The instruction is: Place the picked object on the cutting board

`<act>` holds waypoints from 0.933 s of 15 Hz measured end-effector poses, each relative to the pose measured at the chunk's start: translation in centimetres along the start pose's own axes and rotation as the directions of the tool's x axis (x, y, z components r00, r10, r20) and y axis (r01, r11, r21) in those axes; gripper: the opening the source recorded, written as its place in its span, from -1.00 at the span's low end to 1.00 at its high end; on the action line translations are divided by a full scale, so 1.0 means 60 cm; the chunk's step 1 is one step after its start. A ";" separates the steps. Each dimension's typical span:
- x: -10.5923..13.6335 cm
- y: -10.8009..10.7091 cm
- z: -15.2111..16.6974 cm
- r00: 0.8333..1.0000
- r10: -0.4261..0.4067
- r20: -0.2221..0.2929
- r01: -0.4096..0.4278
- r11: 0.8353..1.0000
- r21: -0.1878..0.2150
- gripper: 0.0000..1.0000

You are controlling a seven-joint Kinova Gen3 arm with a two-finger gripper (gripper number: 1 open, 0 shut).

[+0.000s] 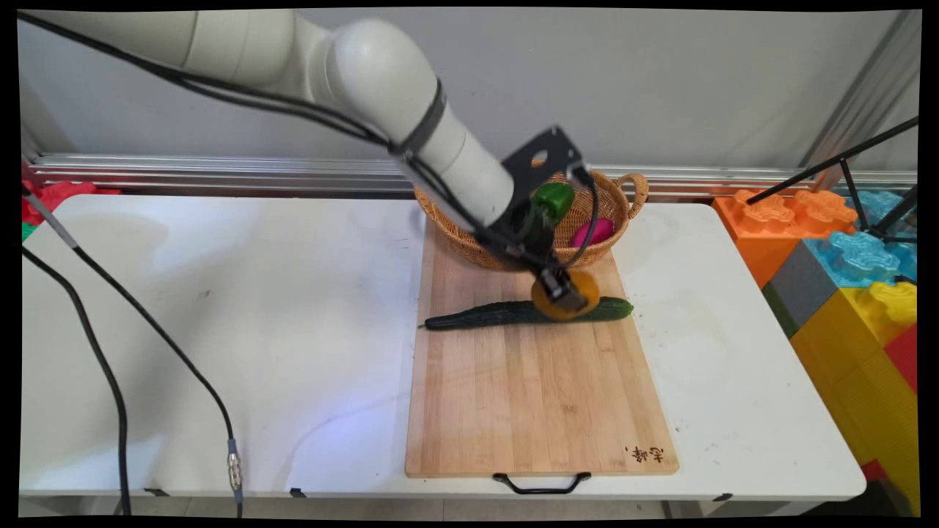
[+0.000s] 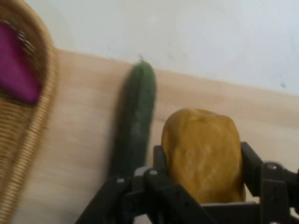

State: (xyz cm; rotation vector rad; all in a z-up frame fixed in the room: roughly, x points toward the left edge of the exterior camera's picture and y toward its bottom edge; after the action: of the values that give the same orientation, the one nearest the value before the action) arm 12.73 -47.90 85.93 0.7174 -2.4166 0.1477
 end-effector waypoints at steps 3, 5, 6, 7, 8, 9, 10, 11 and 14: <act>-0.023 0.015 0.026 0.999 0.011 0.033 -0.010 0.999 -0.032 -1.00; -0.036 0.023 0.046 0.999 0.020 0.050 -0.017 0.999 -0.049 -1.00; -0.042 0.027 0.057 0.998 0.026 0.058 -0.022 0.998 -0.057 -1.00; -0.047 0.028 0.065 0.998 0.030 0.061 -0.027 0.998 -0.058 -1.00; -0.051 0.029 0.075 0.998 0.031 0.062 -0.028 0.998 -0.055 -1.00; -0.054 0.030 0.083 0.998 0.032 0.062 -0.029 0.998 -0.053 -1.00; -0.057 0.032 0.092 0.997 0.034 0.063 -0.031 0.998 -0.052 -1.00; -0.060 0.032 0.098 0.997 0.037 0.063 -0.033 0.998 -0.050 -1.00; -0.068 0.034 0.116 0.996 0.053 0.068 -0.050 0.998 -0.046 -1.00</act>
State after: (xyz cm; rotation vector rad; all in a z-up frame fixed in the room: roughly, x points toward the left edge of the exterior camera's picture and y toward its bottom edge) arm 10.74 -46.14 78.05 0.6510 -2.4977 0.0909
